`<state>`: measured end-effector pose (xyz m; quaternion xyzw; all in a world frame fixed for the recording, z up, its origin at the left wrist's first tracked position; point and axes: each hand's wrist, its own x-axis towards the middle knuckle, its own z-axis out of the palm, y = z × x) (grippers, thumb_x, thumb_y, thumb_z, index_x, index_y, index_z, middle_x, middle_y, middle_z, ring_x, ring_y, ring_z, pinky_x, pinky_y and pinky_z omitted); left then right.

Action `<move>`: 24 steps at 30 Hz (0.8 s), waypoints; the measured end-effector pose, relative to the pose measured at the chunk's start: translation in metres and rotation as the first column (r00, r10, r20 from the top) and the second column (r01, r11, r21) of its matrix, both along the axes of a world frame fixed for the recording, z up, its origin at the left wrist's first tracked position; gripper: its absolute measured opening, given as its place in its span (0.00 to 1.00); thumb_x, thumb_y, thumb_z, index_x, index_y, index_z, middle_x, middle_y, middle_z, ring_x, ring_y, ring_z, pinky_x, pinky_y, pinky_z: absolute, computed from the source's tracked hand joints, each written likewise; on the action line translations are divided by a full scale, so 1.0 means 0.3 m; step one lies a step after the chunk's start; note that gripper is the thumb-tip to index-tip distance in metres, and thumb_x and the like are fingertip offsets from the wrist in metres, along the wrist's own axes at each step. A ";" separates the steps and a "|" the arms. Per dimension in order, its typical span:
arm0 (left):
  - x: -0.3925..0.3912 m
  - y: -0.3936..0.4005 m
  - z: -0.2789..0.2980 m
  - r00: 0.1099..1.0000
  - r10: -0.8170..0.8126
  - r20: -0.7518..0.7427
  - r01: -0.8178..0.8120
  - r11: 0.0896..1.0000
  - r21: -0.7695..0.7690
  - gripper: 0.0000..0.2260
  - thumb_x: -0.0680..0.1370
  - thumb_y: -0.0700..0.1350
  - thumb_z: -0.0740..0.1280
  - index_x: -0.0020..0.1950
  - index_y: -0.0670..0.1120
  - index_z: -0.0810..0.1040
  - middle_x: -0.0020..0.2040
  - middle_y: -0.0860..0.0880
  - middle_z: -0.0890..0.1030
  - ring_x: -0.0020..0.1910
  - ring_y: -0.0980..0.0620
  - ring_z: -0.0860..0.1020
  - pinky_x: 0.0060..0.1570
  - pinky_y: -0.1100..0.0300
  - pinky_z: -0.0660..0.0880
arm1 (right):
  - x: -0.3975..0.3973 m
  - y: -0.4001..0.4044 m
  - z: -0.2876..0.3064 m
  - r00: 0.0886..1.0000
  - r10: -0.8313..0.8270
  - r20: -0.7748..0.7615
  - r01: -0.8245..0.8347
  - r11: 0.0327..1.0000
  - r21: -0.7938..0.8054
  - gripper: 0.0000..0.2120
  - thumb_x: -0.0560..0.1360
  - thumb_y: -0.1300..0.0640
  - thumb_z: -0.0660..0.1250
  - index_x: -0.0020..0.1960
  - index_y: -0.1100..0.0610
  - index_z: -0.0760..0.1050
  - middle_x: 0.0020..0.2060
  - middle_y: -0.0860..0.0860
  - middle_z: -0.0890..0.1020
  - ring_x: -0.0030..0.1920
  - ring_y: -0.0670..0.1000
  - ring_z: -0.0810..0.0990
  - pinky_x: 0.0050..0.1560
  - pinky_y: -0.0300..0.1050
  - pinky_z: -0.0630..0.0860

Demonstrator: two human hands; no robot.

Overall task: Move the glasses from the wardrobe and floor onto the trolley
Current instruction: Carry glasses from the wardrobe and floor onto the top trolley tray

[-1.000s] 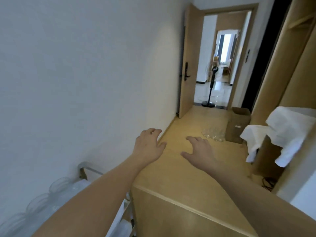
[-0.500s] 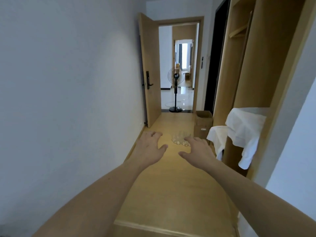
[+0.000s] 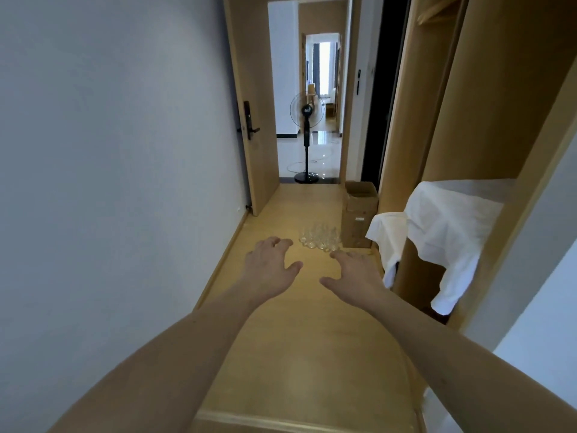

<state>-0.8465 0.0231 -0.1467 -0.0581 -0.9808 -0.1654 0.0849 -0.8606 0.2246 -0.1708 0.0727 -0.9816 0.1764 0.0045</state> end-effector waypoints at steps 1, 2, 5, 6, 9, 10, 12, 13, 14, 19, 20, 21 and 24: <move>-0.035 -0.008 -0.013 1.000 -0.007 0.010 0.007 1.000 0.001 0.27 0.81 0.60 0.64 0.77 0.50 0.68 0.75 0.46 0.69 0.74 0.45 0.65 0.71 0.46 0.66 | -0.029 -0.011 -0.013 1.000 -0.002 0.019 0.002 1.000 0.007 0.33 0.76 0.35 0.66 0.77 0.48 0.65 0.74 0.51 0.71 0.73 0.57 0.68 0.70 0.57 0.70; -0.071 -0.019 -0.027 1.000 -0.017 0.020 0.017 1.000 -0.002 0.27 0.81 0.60 0.64 0.77 0.50 0.68 0.75 0.46 0.69 0.74 0.45 0.65 0.71 0.45 0.66 | -0.059 -0.024 -0.026 0.999 -0.005 0.035 0.004 1.000 0.012 0.33 0.76 0.35 0.67 0.76 0.48 0.65 0.73 0.51 0.71 0.72 0.57 0.68 0.70 0.57 0.71; -0.204 -0.068 -0.065 0.998 -0.033 0.046 0.034 0.999 -0.029 0.27 0.81 0.60 0.63 0.77 0.51 0.67 0.75 0.46 0.69 0.74 0.45 0.65 0.70 0.45 0.67 | -0.165 -0.083 -0.060 0.998 -0.033 0.052 0.031 0.999 0.035 0.33 0.76 0.35 0.66 0.76 0.47 0.66 0.73 0.50 0.72 0.71 0.56 0.69 0.69 0.56 0.72; -0.234 -0.078 -0.070 0.998 -0.036 0.047 0.037 0.999 -0.033 0.27 0.81 0.60 0.63 0.77 0.51 0.67 0.75 0.46 0.69 0.74 0.45 0.65 0.70 0.45 0.67 | -0.186 -0.092 -0.063 0.998 -0.037 0.054 0.035 0.999 0.039 0.33 0.76 0.35 0.66 0.76 0.48 0.66 0.72 0.51 0.72 0.71 0.56 0.69 0.69 0.56 0.72; -0.381 -0.143 -0.083 0.996 -0.072 0.052 0.074 0.997 -0.020 0.27 0.80 0.60 0.64 0.76 0.51 0.67 0.74 0.46 0.69 0.73 0.44 0.66 0.69 0.45 0.68 | -0.301 -0.161 -0.076 0.996 -0.059 0.070 0.056 0.998 0.036 0.33 0.77 0.36 0.67 0.76 0.49 0.66 0.72 0.51 0.72 0.71 0.57 0.69 0.69 0.56 0.72; -0.433 -0.169 -0.084 0.995 -0.087 0.051 0.088 0.996 -0.017 0.27 0.80 0.61 0.64 0.76 0.51 0.67 0.74 0.46 0.70 0.73 0.44 0.66 0.69 0.45 0.68 | -0.343 -0.185 -0.074 0.995 -0.072 0.070 0.070 0.997 0.033 0.32 0.77 0.36 0.67 0.76 0.49 0.66 0.72 0.51 0.72 0.71 0.56 0.69 0.68 0.56 0.72; -0.533 -0.219 -0.080 0.993 -0.103 0.064 0.104 0.995 -0.007 0.27 0.80 0.61 0.64 0.76 0.52 0.68 0.73 0.47 0.70 0.73 0.44 0.66 0.69 0.46 0.68 | -0.426 -0.235 -0.064 0.993 -0.099 0.068 0.098 0.995 0.025 0.32 0.77 0.36 0.67 0.76 0.49 0.66 0.72 0.51 0.72 0.71 0.56 0.70 0.68 0.56 0.72; -0.581 -0.244 -0.078 0.992 -0.106 0.074 0.106 0.994 0.002 0.27 0.80 0.62 0.64 0.76 0.52 0.67 0.73 0.47 0.70 0.73 0.44 0.66 0.69 0.46 0.68 | -0.469 -0.258 -0.058 0.992 -0.109 0.070 0.108 0.994 0.020 0.33 0.77 0.37 0.67 0.76 0.49 0.66 0.72 0.52 0.72 0.71 0.56 0.70 0.68 0.55 0.72; -0.629 -0.269 -0.080 0.991 -0.107 0.081 0.106 0.994 0.013 0.27 0.80 0.62 0.64 0.76 0.52 0.67 0.73 0.47 0.70 0.73 0.44 0.66 0.69 0.46 0.68 | -0.510 -0.281 -0.056 0.990 -0.116 0.074 0.116 0.993 0.013 0.33 0.77 0.37 0.67 0.76 0.49 0.66 0.72 0.52 0.72 0.71 0.56 0.69 0.69 0.55 0.71; -0.826 -0.384 -0.105 0.986 -0.120 0.115 0.117 0.993 0.035 0.28 0.79 0.62 0.64 0.76 0.51 0.67 0.72 0.47 0.71 0.72 0.44 0.67 0.68 0.45 0.69 | -0.689 -0.378 -0.075 0.980 -0.170 0.105 0.170 0.985 0.011 0.32 0.77 0.37 0.67 0.76 0.50 0.66 0.72 0.51 0.72 0.72 0.56 0.69 0.69 0.55 0.71; -0.861 -0.403 -0.112 0.985 -0.123 0.120 0.120 0.992 0.037 0.28 0.79 0.62 0.64 0.76 0.51 0.67 0.72 0.47 0.71 0.71 0.44 0.68 0.68 0.45 0.70 | -0.716 -0.393 -0.083 0.977 -0.182 0.110 0.183 0.983 0.008 0.32 0.77 0.37 0.67 0.76 0.50 0.66 0.72 0.52 0.72 0.71 0.56 0.69 0.69 0.55 0.71; -0.897 -0.419 -0.119 0.984 -0.125 0.125 0.121 0.992 0.041 0.28 0.79 0.62 0.64 0.76 0.50 0.67 0.72 0.47 0.72 0.71 0.44 0.68 0.68 0.45 0.70 | -0.742 -0.407 -0.092 0.974 -0.194 0.114 0.194 0.981 0.005 0.32 0.77 0.37 0.67 0.76 0.50 0.67 0.72 0.52 0.72 0.71 0.56 0.69 0.69 0.54 0.71; -0.997 -0.446 -0.141 0.983 -0.122 0.140 0.113 0.991 0.072 0.29 0.79 0.62 0.65 0.76 0.50 0.68 0.71 0.46 0.72 0.70 0.43 0.69 0.66 0.45 0.71 | -0.818 -0.430 -0.118 0.967 -0.218 0.130 0.219 0.976 0.009 0.32 0.76 0.38 0.68 0.75 0.50 0.67 0.71 0.52 0.72 0.70 0.56 0.70 0.68 0.53 0.71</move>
